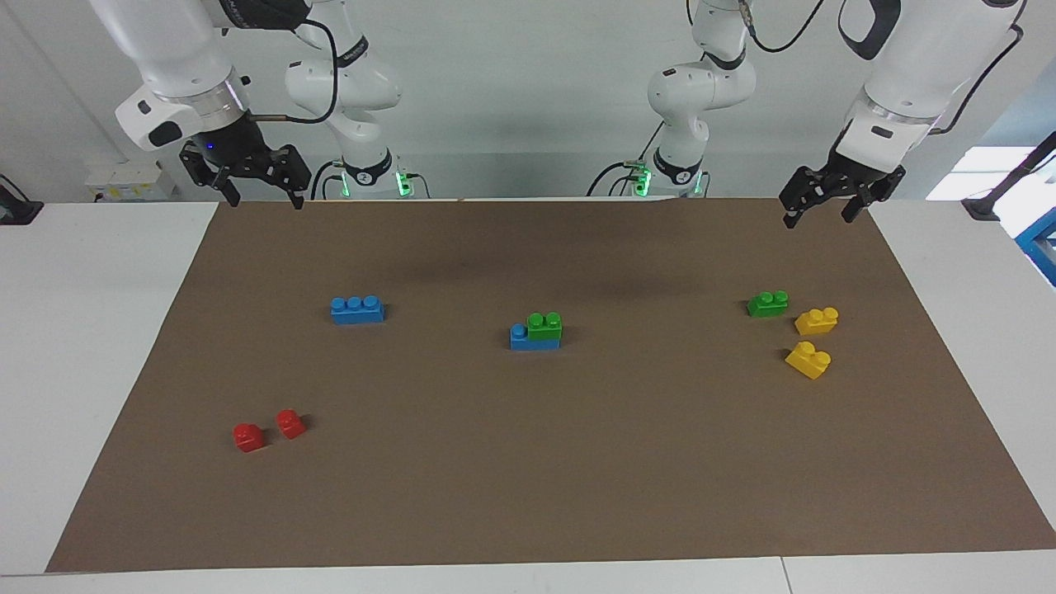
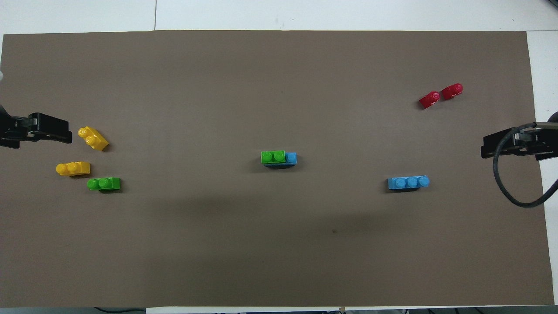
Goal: Remove green block with left arm and hold with right
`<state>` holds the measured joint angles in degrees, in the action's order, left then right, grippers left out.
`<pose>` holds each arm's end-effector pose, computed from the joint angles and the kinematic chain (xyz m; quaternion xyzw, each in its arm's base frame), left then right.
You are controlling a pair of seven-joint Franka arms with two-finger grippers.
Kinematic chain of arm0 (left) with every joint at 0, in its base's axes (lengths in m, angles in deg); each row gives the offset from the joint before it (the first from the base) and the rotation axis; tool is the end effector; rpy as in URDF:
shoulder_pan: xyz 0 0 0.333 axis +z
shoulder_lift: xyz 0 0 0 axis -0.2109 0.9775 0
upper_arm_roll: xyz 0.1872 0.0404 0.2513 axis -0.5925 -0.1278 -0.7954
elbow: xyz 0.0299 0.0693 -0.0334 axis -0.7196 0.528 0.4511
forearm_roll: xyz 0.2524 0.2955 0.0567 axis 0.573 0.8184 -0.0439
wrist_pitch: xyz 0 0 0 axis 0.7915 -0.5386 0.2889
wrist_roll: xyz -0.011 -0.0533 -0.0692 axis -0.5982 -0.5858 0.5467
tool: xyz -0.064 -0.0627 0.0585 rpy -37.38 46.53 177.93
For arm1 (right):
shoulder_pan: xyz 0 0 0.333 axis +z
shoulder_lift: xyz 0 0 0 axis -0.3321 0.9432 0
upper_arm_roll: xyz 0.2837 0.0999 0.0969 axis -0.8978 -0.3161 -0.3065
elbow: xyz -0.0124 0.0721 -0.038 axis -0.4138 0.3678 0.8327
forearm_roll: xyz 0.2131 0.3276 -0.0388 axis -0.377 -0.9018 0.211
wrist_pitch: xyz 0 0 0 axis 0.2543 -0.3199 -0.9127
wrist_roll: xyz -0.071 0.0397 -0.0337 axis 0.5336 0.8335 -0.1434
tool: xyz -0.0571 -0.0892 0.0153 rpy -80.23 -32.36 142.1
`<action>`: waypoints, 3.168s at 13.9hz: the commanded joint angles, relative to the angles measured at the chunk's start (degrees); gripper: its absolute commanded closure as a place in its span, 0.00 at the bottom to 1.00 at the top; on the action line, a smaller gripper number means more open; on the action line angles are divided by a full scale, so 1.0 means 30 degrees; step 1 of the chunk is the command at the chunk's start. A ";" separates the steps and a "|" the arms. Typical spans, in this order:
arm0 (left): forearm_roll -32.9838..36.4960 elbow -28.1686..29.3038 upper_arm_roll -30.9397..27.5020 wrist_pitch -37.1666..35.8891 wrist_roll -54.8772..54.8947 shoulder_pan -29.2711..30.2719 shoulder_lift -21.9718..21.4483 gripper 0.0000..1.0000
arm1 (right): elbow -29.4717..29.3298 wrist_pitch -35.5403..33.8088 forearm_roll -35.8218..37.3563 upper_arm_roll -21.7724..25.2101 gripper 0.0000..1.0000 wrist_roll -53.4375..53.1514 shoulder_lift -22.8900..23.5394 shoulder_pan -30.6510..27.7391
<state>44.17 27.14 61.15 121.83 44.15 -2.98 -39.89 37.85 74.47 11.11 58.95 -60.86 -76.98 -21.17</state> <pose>0.5383 -0.0382 0.6234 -0.9998 -0.0185 0.0065 0.0102 0.5183 0.0026 0.6308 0.9984 -0.0446 -0.0348 0.0078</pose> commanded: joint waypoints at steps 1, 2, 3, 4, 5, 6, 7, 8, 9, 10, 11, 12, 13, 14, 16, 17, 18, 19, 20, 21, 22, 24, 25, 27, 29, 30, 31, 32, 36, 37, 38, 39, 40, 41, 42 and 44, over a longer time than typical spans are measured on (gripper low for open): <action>-0.0318 0.1492 -0.0189 0.0092 -0.1755 -0.0514 -0.1041 0.00 | 0.0351 -0.0185 -0.0434 0.0456 0.00 0.0414 -0.0470 -0.1224; -0.0318 0.1669 -0.0189 0.0150 -0.3301 -0.1010 -0.1187 0.00 | 0.0380 -0.0185 -0.0434 0.0458 0.00 0.0414 -0.0441 -0.1720; -0.0376 0.1989 -0.0189 0.0441 -0.5520 -0.1218 -0.1247 0.00 | 0.0380 -0.0185 -0.0434 0.0458 0.00 0.0414 -0.0441 -0.1957; -0.0609 0.2312 -0.0189 0.1024 -0.7892 -0.1829 -0.1363 0.00 | 0.0380 -0.0185 -0.0434 0.0458 0.00 0.0414 -0.0441 -0.2075; -0.0756 0.2692 -0.0160 0.1755 -1.0381 -0.2213 -0.1568 0.00 | 0.0351 -0.0185 -0.0434 0.0458 0.00 0.0414 -0.0441 -0.2105; -0.0816 0.3102 -0.0159 0.2458 -1.2697 -0.2709 -0.1657 0.00 | 0.0351 -0.0185 -0.0434 0.0429 0.00 0.0443 -0.0470 -0.2076; -0.0816 0.3396 -0.0159 0.3045 -1.4606 -0.3410 -0.1774 0.00 | 0.0380 -0.0214 -0.0434 0.0371 0.00 0.0559 -0.0499 -0.2047; -0.0816 0.3602 -0.0188 0.3428 -1.6104 -0.3766 -0.1862 0.00 | 0.0438 -0.0214 -0.0434 0.0370 0.00 0.0589 -0.0587 -0.1989; -0.0816 0.3778 -0.0160 0.3490 -1.7192 -0.4088 -0.1921 0.00 | 0.0439 -0.0185 -0.0434 0.0341 0.00 0.0358 -0.0616 -0.1843; -0.0816 0.3896 -0.0159 0.3548 -1.8102 -0.4584 -0.2037 0.00 | 0.0439 0.0019 -0.0434 0.0196 0.00 0.0326 -0.0588 -0.1784; -0.0816 0.4129 -0.0159 0.3868 -1.9155 -0.5053 -0.2038 0.00 | 0.0526 0.0050 -0.0434 0.0194 0.00 0.0210 -0.0616 -0.1580; -0.0816 0.4450 -0.0188 0.4509 -2.1022 -0.5667 -0.2038 0.00 | 0.0556 0.0224 -0.0434 0.0194 0.01 -0.0139 -0.0646 -0.1404; -0.0816 0.4744 -0.0189 0.5154 -2.3129 -0.6253 -0.1922 0.00 | 0.0759 0.0748 -0.0463 0.0194 0.02 -0.0520 -0.0646 -0.1170; -0.0816 0.5037 -0.0189 0.5856 -2.5122 -0.6781 -0.1834 0.00 | 0.1312 0.1217 -0.0608 0.0194 0.03 -0.0988 -0.0907 -0.1081; -0.0816 0.5361 -0.0189 0.6622 -2.8930 -0.7778 -0.1746 0.00 | 0.2863 0.2648 -0.2095 0.0194 0.03 -0.3468 -0.1377 -0.1080; -0.0816 0.5362 -0.0189 0.6973 -3.1213 -0.7928 -0.1629 0.00 | 0.3538 0.3440 -0.2481 0.0194 0.03 -0.4672 -0.1378 -0.1051; -0.0816 0.5362 -0.0189 0.7441 -3.2976 -0.8248 -0.1338 0.00 | 0.3950 0.4057 -0.2717 0.0165 0.03 -0.5293 -0.1320 -0.1022; -0.0787 0.5275 -0.0189 0.7532 -3.4183 -0.8716 -0.0900 0.00 | 0.4129 0.4470 -0.2777 0.0194 0.03 -0.5502 -0.1030 -0.0615; -0.0613 0.5158 -0.0189 0.7591 -3.5384 -0.8981 -0.0287 0.00 | 0.4739 0.4938 -0.2836 0.0194 0.04 -0.6548 -0.0882 -0.0292; -0.0321 0.4867 -0.0189 0.7737 -3.6672 -0.9680 0.0647 0.00 | 0.5384 0.5667 -0.3416 0.0165 0.03 -0.8328 -0.0880 -0.0202; 0.0233 0.4516 -0.0189 0.8058 -3.8194 -0.9977 0.1527 0.00 | 0.5970 0.6023 -0.5017 0.0165 0.03 -1.0811 -0.0822 0.0089; 0.0327 0.4134 -0.0189 0.8470 -3.9960 -1.0418 0.2440 0.00 | 0.6385 0.6085 -0.6698 0.0165 0.01 -1.5883 -0.0239 0.0998; 0.0355 0.3986 -0.0189 0.8848 -4.0634 -1.0478 0.2966 0.00 | 0.6386 0.6172 -0.7139 0.0165 0.00 -1.7296 -0.0004 0.1667; 0.0443 0.3695 -0.0189 0.9437 -4.1780 -1.0857 0.3814 0.00 | 0.7113 0.6725 -0.8104 0.0165 0.00 -1.8423 0.0291 0.2200; 0.0415 0.3282 -0.0218 1.0077 -4.1870 -1.1152 0.4726 0.00 | 0.8460 0.8594 -0.9771 0.0194 0.00 -1.9964 0.0378 0.2785; 0.0443 0.3282 -0.0218 1.0517 -4.2161 -1.1123 0.4816 0.00 | 0.8756 0.9417 -1.0389 0.0165 0.00 -2.1659 0.0756 0.2816; 0.0444 0.3282 -0.0189 1.0754 -4.2280 -1.1123 0.4933 0.00 | 0.8759 0.9512 -1.0859 0.0194 0.00 -2.2314 0.1108 0.3135; 0.0444 0.3282 -0.0189 1.0959 -4.2629 -1.1181 0.5195 0.00 | 0.8788 0.9571 -1.1125 0.0194 0.00 -2.2901 0.1402 0.3487; 0.0705 0.3194 -0.0247 1.1196 -4.3188 -1.1939 0.6454 0.00 | 0.9665 1.1205 -1.1828 0.0194 0.00 -2.4338 0.1902 0.4337; 0.1258 0.3049 -0.0247 1.1254 -4.3943 -1.2262 0.6893 0.00 | 0.9870 1.1560 -1.1830 0.0194 0.00 -2.4284 0.2077 0.4572; 0.2018 0.2902 -0.0218 1.1457 -4.4647 -1.2323 0.7390 0.00 | 1.0047 1.1941 -1.1830 0.0165 0.00 -2.3993 0.2282 0.4603; 0.2200 0.2669 -0.0218 1.1662 -4.4828 -1.2411 0.7482 0.00 | 1.0193 1.2292 -1.1946 0.0165 0.00 -2.3294 0.2371 0.4604; 0.2201 0.2608 -0.0218 1.1664 -4.4830 -1.2383 0.7570 0.00 | 1.0224 1.2383 -1.2470 0.0165 0.00 -2.2794 0.2604 0.4720; 0.2230 0.2608 -0.0218 1.1693 -4.4830 -1.2382 0.7600 0.00 | 1.0224 1.2529 -1.2910 0.0165 0.00 -2.2615 0.2751 0.4721; 0.2260 0.2666 -0.0218 1.1926 -4.4859 -1.2382 0.7658 0.00 | 1.0195 1.2994 -1.3059 0.0165 0.00 -2.2643 0.2897 0.4779; 0.2289 0.2783 -0.0276 1.2132 -4.4859 -1.2353 0.7717 0.00 | 1.0195 1.3699 -1.3090 0.0165 0.00 -2.2643 0.3132 0.5422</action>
<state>49.74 36.05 61.09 157.22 -89.18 -39.39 -17.55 67.83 112.98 -26.51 59.32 -130.19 -67.93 -6.38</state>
